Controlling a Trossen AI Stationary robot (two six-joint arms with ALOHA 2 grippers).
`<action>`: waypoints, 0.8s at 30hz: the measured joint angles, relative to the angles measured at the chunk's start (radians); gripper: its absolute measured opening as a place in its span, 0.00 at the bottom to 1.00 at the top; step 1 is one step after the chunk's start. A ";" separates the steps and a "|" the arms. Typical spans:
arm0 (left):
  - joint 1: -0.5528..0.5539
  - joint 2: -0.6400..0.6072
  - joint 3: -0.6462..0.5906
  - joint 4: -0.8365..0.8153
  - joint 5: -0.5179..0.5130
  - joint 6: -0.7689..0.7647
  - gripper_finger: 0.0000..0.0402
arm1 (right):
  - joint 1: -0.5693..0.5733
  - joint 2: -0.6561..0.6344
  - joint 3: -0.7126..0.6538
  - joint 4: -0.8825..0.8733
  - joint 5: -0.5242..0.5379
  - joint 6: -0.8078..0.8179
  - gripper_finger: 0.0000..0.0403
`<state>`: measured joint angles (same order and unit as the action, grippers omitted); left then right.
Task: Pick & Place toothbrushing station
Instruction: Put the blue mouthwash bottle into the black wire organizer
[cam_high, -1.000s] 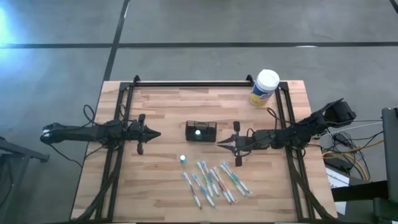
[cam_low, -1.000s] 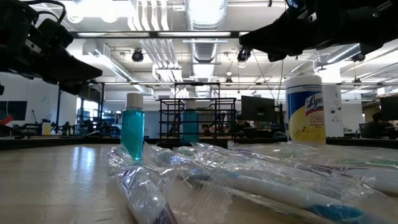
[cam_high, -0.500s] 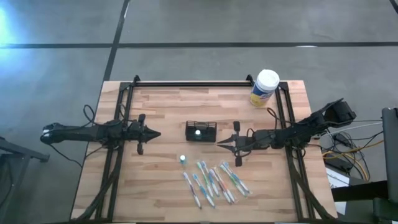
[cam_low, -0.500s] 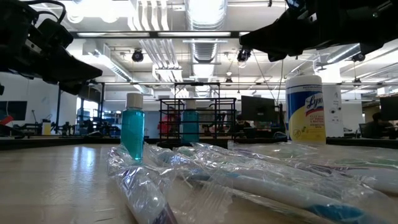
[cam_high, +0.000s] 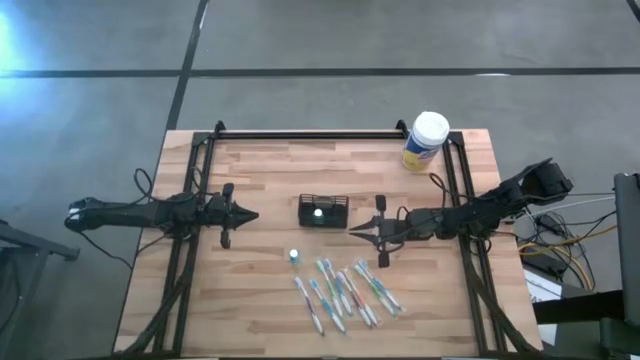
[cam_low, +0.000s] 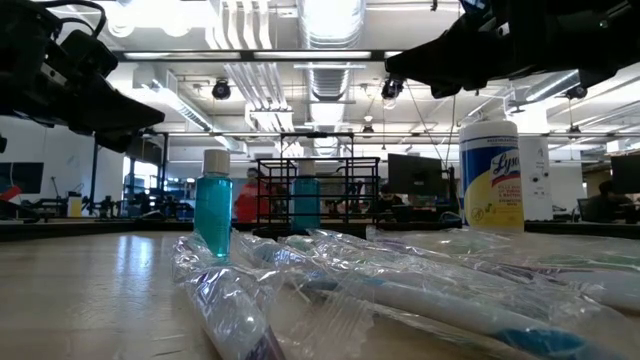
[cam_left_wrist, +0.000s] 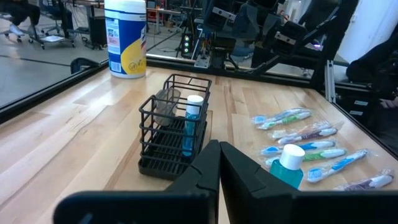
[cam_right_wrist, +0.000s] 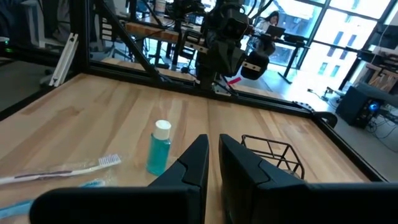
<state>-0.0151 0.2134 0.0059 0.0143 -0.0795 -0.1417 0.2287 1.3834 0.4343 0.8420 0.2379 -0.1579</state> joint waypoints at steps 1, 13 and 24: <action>0.000 0.000 0.000 0.000 0.000 0.000 0.02 | 0.000 0.000 0.000 0.000 0.000 -0.002 0.08; 0.000 0.000 0.000 0.012 0.000 -0.023 0.03 | 0.000 0.000 0.007 -0.001 0.000 -0.022 0.08; 0.000 0.000 0.000 0.018 -0.001 -0.024 0.03 | -0.025 0.024 0.310 -0.452 -0.012 0.085 0.08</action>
<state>-0.0151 0.2134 0.0059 0.0319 -0.0807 -0.1654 0.2037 1.4073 0.7440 0.3900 0.2259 -0.0729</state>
